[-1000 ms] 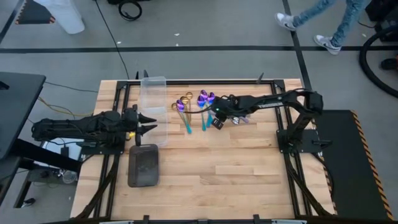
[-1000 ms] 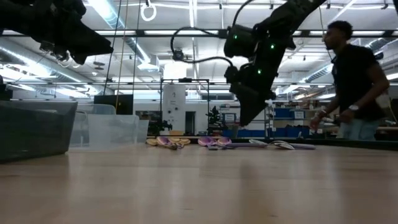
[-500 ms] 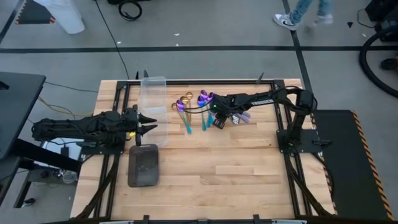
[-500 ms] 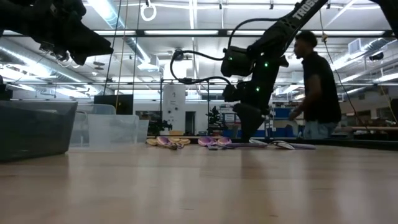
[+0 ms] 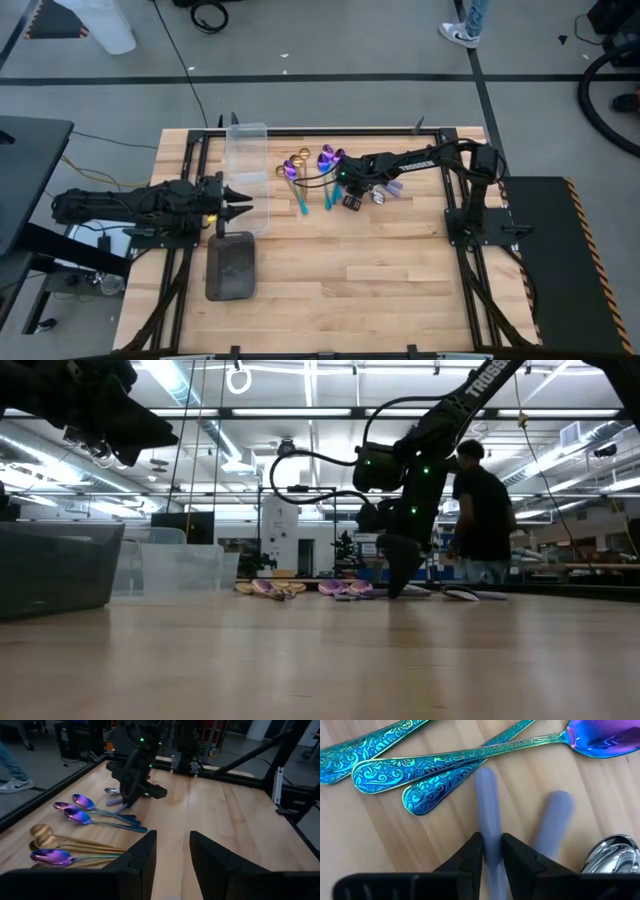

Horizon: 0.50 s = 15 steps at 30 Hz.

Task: Sort silverware by color (type)
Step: Put the blue spoon into the bottom transparent bin

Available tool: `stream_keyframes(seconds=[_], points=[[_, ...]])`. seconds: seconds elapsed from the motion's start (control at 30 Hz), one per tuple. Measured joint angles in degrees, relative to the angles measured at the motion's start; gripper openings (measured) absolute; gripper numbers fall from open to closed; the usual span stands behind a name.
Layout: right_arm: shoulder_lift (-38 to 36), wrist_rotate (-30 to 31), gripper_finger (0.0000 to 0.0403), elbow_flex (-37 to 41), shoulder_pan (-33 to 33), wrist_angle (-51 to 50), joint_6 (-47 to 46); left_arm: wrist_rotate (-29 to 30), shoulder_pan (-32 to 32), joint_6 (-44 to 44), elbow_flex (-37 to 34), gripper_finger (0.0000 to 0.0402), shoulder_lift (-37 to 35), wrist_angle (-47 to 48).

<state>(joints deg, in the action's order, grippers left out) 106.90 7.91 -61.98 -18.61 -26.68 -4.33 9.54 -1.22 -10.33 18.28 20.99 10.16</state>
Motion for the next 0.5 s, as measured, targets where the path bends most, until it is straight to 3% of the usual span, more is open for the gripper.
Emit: stream_keyframes(seconds=[0.5], points=[[-6.4,-3.3,0.0045,0.4,0.2,-4.3,-6.9,-0.4,-4.6,-7.6,-0.1,0.0125,0.0,0.2]])
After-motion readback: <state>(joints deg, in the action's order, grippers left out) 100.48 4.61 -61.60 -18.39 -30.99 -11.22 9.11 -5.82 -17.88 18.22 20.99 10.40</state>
